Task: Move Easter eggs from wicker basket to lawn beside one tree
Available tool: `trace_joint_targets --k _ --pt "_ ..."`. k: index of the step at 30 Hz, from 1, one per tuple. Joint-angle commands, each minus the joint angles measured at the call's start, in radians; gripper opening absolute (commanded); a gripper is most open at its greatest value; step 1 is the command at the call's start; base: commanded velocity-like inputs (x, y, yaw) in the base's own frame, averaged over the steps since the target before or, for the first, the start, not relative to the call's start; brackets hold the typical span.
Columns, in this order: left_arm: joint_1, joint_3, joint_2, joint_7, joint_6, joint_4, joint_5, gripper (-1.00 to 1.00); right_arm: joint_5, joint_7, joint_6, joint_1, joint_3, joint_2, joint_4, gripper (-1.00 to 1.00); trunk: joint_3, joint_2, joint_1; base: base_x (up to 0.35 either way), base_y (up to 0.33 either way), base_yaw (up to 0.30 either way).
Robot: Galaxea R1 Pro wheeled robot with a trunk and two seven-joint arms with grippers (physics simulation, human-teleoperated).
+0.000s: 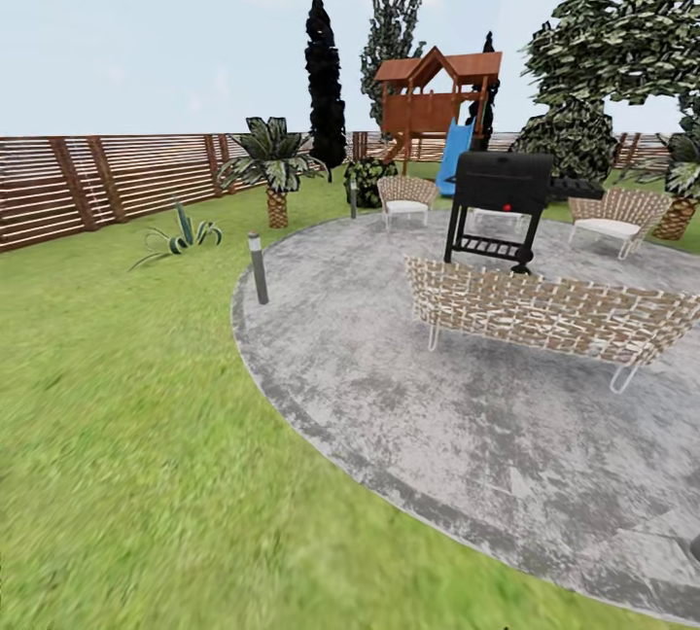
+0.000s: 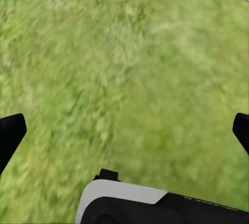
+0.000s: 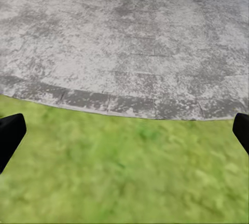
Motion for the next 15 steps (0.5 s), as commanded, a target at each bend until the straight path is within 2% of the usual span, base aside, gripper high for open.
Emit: trace_joint_targets --k 1,7,15 --pt "-0.001 0.002 0.0 0.0 -0.003 0.001 0.001 1.0 -0.007 0.004 -0.004 -0.001 0.0 0.0 0.0 1.0 -0.002 -0.002 0.001 0.34 0.05 0.145" --pt "-0.001 0.002 0.0 -0.001 -0.003 0.001 0.001 1.0 -0.007 0.004 -0.003 -0.001 0.0 0.0 0.001 1.0 -0.002 -0.002 0.001 0.339 0.113 0.04" --pt "-0.001 0.002 0.0 -0.001 -0.004 0.001 0.001 1.0 -0.007 0.004 0.007 -0.001 0.0 0.0 0.0 1.0 -0.002 -0.002 0.001 0.324 0.183 0.003"
